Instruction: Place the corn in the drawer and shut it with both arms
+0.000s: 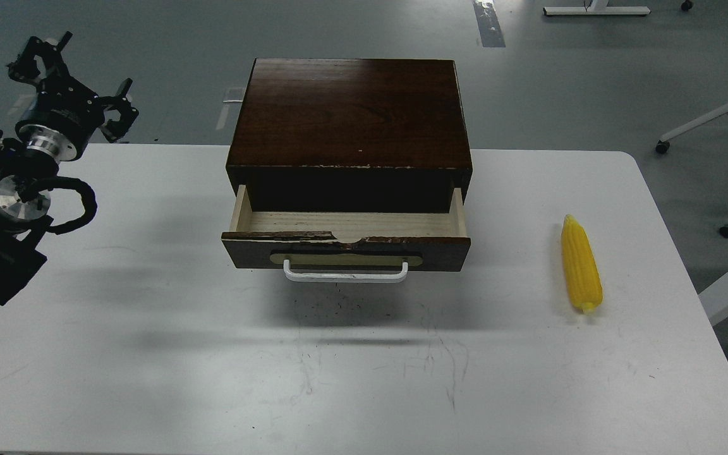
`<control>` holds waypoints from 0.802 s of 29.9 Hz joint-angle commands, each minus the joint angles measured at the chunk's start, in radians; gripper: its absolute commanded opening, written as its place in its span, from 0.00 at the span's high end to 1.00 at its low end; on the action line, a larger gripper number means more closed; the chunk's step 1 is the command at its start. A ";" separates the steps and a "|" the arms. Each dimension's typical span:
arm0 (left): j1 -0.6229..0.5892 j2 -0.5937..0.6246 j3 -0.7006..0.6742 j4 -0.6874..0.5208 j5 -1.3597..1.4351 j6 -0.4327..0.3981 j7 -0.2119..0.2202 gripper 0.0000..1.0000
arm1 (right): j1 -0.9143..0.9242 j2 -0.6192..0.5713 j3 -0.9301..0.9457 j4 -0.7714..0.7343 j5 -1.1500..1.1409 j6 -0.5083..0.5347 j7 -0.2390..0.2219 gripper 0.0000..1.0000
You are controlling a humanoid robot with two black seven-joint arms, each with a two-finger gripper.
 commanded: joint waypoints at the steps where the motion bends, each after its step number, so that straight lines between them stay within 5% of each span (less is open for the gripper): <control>1: 0.000 0.004 0.001 -0.003 0.000 0.000 -0.002 0.02 | 0.012 -0.001 -0.027 0.086 -0.151 0.000 -0.009 0.00; 4: 0.000 0.004 0.001 -0.004 0.002 0.000 -0.005 0.02 | 0.012 -0.005 -0.090 0.175 -0.260 0.000 -0.029 0.00; 8: 0.000 0.007 0.001 -0.007 0.002 0.000 -0.007 0.02 | 0.014 -0.045 -0.174 0.336 -0.305 0.000 -0.143 0.00; 11: -0.001 0.009 0.001 -0.007 0.000 0.000 -0.008 0.02 | -0.002 -0.045 -0.208 0.405 -0.311 0.000 -0.185 0.00; 24: -0.001 0.029 0.001 -0.007 0.000 0.000 -0.010 0.02 | -0.170 0.010 -0.326 0.541 -0.547 -0.104 -0.250 0.00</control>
